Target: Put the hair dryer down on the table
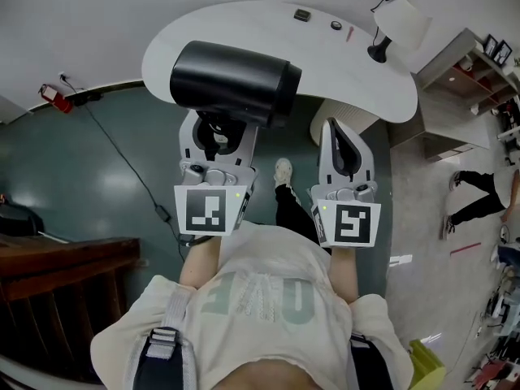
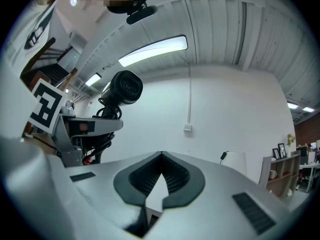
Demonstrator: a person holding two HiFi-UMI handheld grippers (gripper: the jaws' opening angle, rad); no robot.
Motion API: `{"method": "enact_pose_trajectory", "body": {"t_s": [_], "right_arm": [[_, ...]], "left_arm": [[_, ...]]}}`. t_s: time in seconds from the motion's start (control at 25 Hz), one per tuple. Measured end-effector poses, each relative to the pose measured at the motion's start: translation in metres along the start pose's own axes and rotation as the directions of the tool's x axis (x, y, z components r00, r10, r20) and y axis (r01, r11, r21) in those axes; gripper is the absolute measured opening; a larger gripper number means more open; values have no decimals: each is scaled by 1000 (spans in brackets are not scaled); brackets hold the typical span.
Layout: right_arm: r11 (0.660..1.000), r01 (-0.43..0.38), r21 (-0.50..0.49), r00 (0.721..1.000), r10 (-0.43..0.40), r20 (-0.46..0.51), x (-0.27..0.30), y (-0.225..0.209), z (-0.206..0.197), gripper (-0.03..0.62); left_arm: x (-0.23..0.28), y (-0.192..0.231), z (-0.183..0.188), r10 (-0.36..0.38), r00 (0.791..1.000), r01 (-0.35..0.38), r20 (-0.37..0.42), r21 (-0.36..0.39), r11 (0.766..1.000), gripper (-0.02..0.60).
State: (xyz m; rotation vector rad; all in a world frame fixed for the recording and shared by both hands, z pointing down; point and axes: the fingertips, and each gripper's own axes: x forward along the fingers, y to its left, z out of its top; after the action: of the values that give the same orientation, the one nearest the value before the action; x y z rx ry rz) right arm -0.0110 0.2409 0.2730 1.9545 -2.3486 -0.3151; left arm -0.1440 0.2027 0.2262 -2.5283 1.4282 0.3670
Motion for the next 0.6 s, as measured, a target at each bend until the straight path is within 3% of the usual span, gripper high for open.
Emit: {"method": "enact_pose_trajectory", "body": {"t_s": [0.32,0.6], "right_arm": [[999,-36,-28,999,37,15,59,-35,-19,3],[998,-31,50,999,32,-21,133,-92,-48,3]], "left_arm": [[59,12,-34,68,998,-68,9,0,998,219],[137,16,-60,89,996,-89,-18,17,996,220]]}}
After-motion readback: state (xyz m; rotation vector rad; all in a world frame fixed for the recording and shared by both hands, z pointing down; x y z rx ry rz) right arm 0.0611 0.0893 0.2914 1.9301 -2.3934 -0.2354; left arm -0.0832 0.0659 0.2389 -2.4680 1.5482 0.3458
